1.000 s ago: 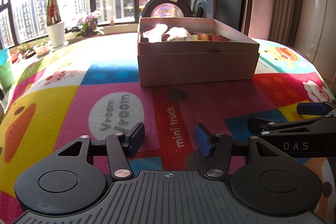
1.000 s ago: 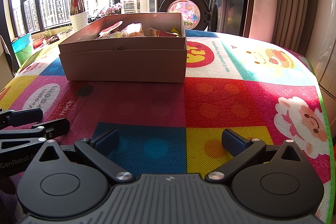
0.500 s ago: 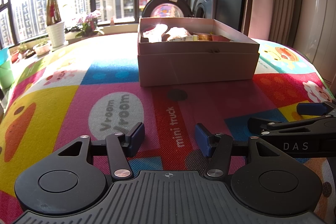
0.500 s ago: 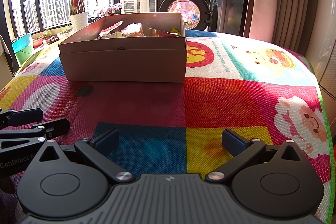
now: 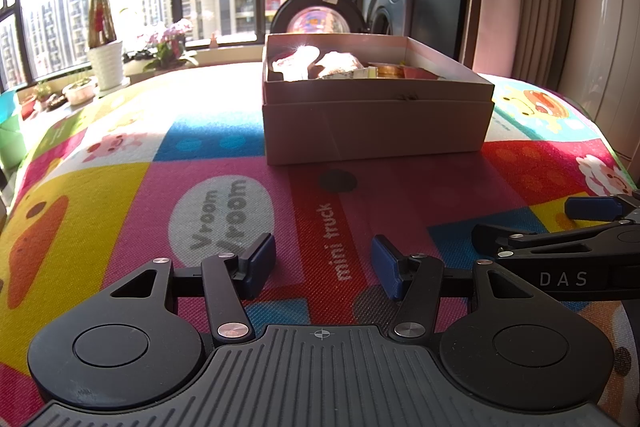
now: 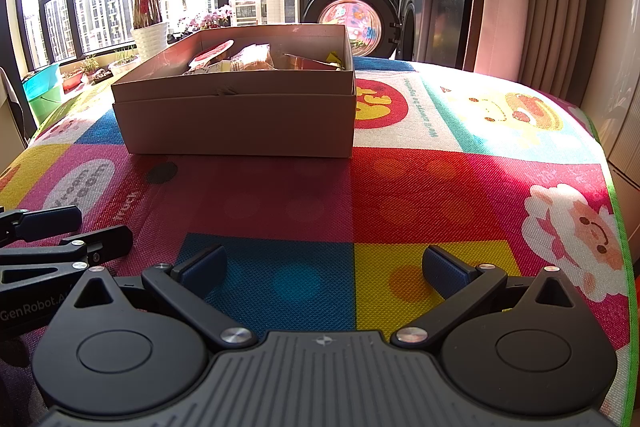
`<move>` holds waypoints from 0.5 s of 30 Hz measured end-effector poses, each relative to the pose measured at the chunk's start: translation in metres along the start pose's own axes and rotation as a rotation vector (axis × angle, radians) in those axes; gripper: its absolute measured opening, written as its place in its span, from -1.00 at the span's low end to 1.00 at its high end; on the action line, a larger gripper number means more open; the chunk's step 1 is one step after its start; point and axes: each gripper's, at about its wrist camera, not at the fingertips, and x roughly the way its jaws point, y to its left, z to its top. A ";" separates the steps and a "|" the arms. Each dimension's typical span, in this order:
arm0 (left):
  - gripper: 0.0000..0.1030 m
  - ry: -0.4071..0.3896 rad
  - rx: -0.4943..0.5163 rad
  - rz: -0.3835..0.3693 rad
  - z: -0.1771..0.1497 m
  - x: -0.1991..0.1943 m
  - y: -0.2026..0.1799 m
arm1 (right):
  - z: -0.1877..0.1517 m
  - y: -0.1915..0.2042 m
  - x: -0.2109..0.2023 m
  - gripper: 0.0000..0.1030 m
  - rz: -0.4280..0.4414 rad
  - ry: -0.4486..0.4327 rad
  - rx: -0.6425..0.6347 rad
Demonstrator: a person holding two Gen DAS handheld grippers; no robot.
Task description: Organize objects
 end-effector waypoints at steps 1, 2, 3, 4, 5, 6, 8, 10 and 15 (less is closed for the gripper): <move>0.16 0.000 0.000 0.000 0.000 0.000 0.000 | 0.000 0.000 0.000 1.00 0.000 0.000 0.000; 0.16 0.000 -0.001 -0.001 0.000 0.000 0.000 | 0.000 0.000 0.000 1.00 0.000 0.000 0.000; 0.16 0.000 -0.002 -0.002 0.000 0.000 0.000 | 0.000 0.000 0.000 1.00 0.000 0.000 0.000; 0.16 0.000 -0.004 -0.003 0.000 0.000 0.001 | 0.000 0.000 0.000 1.00 0.000 0.000 0.000; 0.16 -0.001 -0.006 -0.005 0.000 0.000 0.001 | 0.000 0.000 0.000 1.00 0.000 0.000 0.000; 0.16 0.000 -0.006 -0.005 0.000 0.000 0.001 | 0.000 0.000 0.000 1.00 0.000 0.000 0.000; 0.16 0.000 -0.002 -0.002 0.000 0.000 0.001 | 0.000 0.000 0.000 1.00 0.000 0.000 0.000; 0.16 0.000 -0.005 -0.004 0.000 0.000 0.002 | 0.000 0.000 0.000 1.00 0.000 0.000 0.000; 0.16 0.000 0.002 0.001 0.000 0.000 0.002 | 0.000 0.000 0.000 1.00 0.000 0.000 0.000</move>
